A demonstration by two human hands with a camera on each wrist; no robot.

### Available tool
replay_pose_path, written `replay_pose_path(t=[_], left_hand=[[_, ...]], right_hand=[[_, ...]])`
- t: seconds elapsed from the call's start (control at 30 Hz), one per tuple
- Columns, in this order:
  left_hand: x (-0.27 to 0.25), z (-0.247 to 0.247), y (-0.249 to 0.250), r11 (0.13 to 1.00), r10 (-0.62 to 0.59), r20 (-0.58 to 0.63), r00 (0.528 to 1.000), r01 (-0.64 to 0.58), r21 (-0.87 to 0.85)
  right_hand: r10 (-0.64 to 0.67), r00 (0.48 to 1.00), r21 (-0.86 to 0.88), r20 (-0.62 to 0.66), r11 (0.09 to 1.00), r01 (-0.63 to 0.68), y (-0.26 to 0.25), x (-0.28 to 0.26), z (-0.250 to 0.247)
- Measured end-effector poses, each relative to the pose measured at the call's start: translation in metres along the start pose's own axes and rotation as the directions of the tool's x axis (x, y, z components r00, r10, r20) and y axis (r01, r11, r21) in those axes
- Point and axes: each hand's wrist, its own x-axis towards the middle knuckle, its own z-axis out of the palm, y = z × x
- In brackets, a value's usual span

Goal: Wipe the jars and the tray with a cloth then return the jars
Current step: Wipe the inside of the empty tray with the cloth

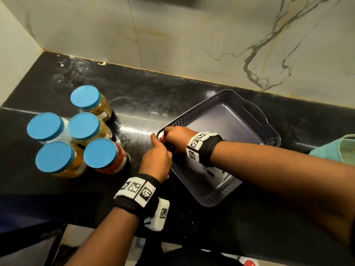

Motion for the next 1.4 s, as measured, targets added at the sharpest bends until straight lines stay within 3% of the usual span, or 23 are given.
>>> replay_pose_path(t=[0.1, 0.23, 0.33, 0.4, 0.53, 0.6, 0.7, 0.8, 0.93, 1.07, 1.2, 1.27, 1.4], left_hand=[[0.001, 0.002, -0.005, 1.000, 0.021, -0.040, 0.999, -0.021, 0.020], [0.001, 0.003, -0.004, 1.000, -0.002, -0.068, 0.998, 0.001, -0.010], [0.005, 0.005, -0.008, 0.999, -0.011, -0.066, 0.998, 0.008, -0.050], [0.002, 0.005, -0.006, 0.999, 0.000, -0.080, 0.997, -0.004, -0.053], [-0.005, 0.002, -0.003, 0.999, 0.031, -0.073, 0.997, -0.033, -0.023], [-0.004, 0.003, -0.005, 0.999, 0.033, -0.080, 0.996, -0.035, -0.019], [0.000, 0.005, -0.007, 0.999, 0.033, -0.097, 0.995, -0.036, -0.028], [0.001, 0.008, -0.009, 0.999, 0.042, -0.088, 0.995, -0.044, -0.019], [-0.003, 0.006, -0.007, 0.998, 0.052, -0.069, 0.996, -0.050, 0.027], [-0.007, 0.005, -0.010, 0.999, 0.049, -0.079, 0.996, -0.048, 0.016], [-0.006, 0.004, -0.015, 0.998, 0.068, -0.056, 0.996, -0.068, -0.013], [-0.003, 0.004, -0.017, 0.996, 0.093, -0.027, 0.995, -0.094, -0.014], [-0.003, 0.001, -0.017, 0.994, 0.092, -0.013, 0.996, -0.092, -0.050]], right_hand=[[-0.026, 0.998, -0.036, 0.058, 0.999, 0.028, -0.002, 0.001, 0.007], [-0.089, 0.979, 0.059, 0.183, 0.995, 0.079, -0.002, -0.044, 0.022], [-0.150, 0.909, -0.045, 0.389, 0.982, 0.182, -0.004, -0.082, 0.039], [-0.161, 0.870, -0.073, 0.467, 0.973, 0.219, -0.006, -0.079, 0.034], [-0.103, 0.979, -0.060, 0.174, 0.992, 0.115, 0.003, -0.021, -0.006], [-0.039, 0.996, -0.138, 0.084, 0.989, 0.050, 0.007, -0.007, -0.016], [-0.159, 0.982, -0.147, 0.106, 0.974, 0.174, -0.006, -0.026, -0.007], [-0.042, 0.965, -0.186, 0.259, 0.978, 0.092, -0.016, -0.041, 0.006], [0.052, 0.994, -0.083, 0.097, 0.996, -0.044, -0.010, -0.023, 0.004], [0.315, 0.946, -0.027, 0.077, 0.949, -0.314, 0.035, -0.031, -0.003], [0.606, 0.793, -0.045, -0.060, 0.792, -0.609, 0.083, -0.051, 0.005], [0.590, 0.805, 0.030, -0.065, 0.808, -0.589, 0.065, -0.041, 0.012], [0.372, 0.928, 0.176, -0.012, 0.915, -0.364, -0.010, -0.005, 0.027]])
